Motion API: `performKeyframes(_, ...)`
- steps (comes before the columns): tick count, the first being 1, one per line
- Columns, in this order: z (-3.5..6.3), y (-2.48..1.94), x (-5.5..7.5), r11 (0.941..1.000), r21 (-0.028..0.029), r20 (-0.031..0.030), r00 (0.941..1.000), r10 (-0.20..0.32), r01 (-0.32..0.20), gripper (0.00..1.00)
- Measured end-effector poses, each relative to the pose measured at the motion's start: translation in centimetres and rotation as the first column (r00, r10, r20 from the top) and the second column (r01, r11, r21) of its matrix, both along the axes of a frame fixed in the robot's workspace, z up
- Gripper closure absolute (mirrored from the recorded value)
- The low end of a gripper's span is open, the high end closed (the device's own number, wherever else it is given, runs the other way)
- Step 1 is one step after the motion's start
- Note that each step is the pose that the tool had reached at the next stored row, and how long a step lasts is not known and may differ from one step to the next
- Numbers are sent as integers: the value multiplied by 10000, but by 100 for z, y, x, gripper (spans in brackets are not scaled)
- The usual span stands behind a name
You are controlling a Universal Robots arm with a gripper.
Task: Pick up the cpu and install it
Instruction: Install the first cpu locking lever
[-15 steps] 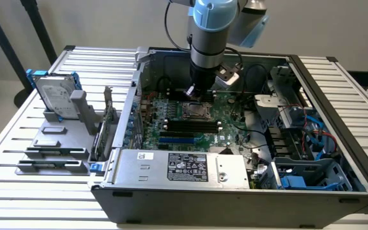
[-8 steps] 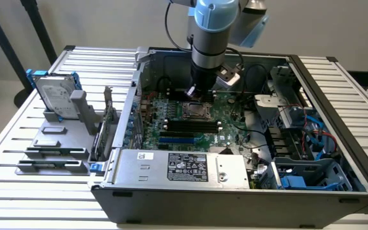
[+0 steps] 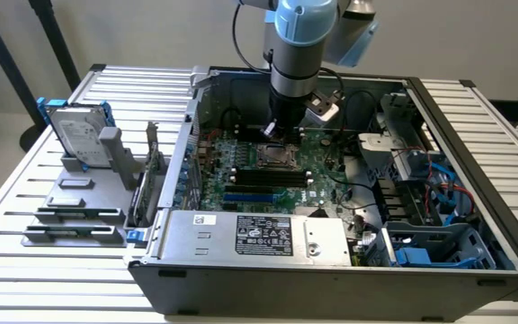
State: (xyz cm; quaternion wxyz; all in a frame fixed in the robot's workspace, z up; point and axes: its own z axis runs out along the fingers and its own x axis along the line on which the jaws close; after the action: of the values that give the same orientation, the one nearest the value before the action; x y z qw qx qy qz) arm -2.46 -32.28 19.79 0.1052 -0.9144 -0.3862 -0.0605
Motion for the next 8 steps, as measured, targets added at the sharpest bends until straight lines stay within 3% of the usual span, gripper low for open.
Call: performKeyframes(8, -3, -6, 9, 9999, 112, 0, 10000, 0, 0, 89)
